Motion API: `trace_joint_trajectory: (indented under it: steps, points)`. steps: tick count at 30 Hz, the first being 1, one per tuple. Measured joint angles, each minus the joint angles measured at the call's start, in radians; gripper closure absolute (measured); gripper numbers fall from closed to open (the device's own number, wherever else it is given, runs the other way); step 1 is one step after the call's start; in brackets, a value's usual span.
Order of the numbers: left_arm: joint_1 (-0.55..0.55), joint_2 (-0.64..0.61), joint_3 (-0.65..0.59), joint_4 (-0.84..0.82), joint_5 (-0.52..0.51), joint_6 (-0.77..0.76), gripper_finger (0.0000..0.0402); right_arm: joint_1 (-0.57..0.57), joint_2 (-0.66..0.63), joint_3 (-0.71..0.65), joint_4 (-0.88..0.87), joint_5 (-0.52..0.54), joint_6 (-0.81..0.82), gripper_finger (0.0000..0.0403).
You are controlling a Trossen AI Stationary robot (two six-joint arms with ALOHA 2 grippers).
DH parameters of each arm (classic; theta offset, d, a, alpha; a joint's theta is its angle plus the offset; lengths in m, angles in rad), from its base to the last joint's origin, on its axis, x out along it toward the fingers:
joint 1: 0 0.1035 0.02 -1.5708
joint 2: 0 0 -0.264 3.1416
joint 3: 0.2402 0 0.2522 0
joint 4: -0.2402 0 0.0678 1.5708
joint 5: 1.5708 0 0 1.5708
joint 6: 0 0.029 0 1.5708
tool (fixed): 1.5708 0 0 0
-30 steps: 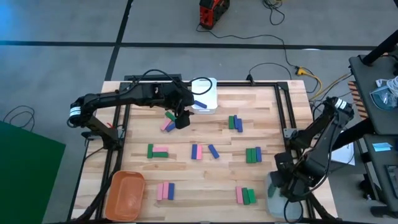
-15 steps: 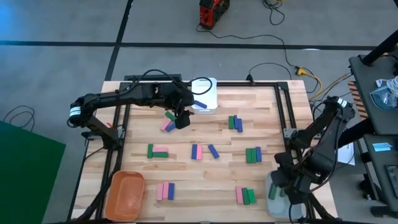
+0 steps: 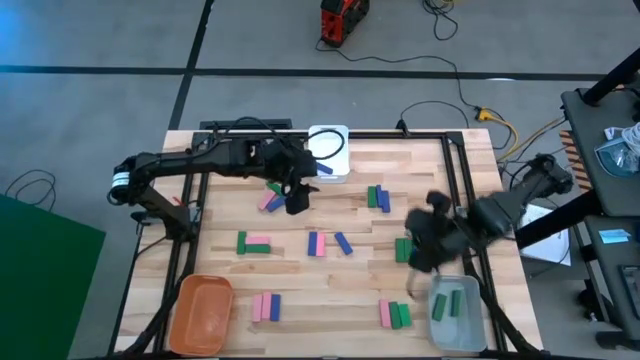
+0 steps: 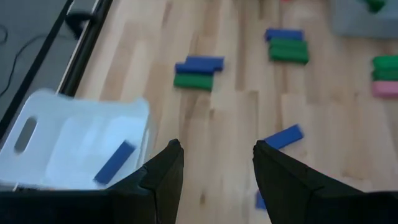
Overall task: Sort blocks
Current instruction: Put the pink block into the orange bin
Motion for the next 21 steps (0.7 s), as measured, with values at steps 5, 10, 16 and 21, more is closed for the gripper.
trace_joint_trajectory:
  steps: [5,10,16,21]
  points:
    - [-0.07,0.0,0.0,0.104,0.0,-0.008,0.0231,-0.174,-0.03,0.002,0.091,0.002,-0.124,0.0317]
    - [-0.165,-0.001,0.0,0.173,-0.041,-0.128,0.0231,-0.249,-0.107,-0.034,0.326,0.031,-0.33,0.0308]
    - [-0.316,0.0,0.0,0.192,-0.326,-0.311,0.0231,-0.255,-0.246,-0.155,0.506,0.004,-0.406,0.0308]
    - [-0.415,0.015,0.0,0.227,-0.417,-0.454,0.0231,-0.254,-0.322,-0.2,0.548,-0.015,-0.393,0.0322]
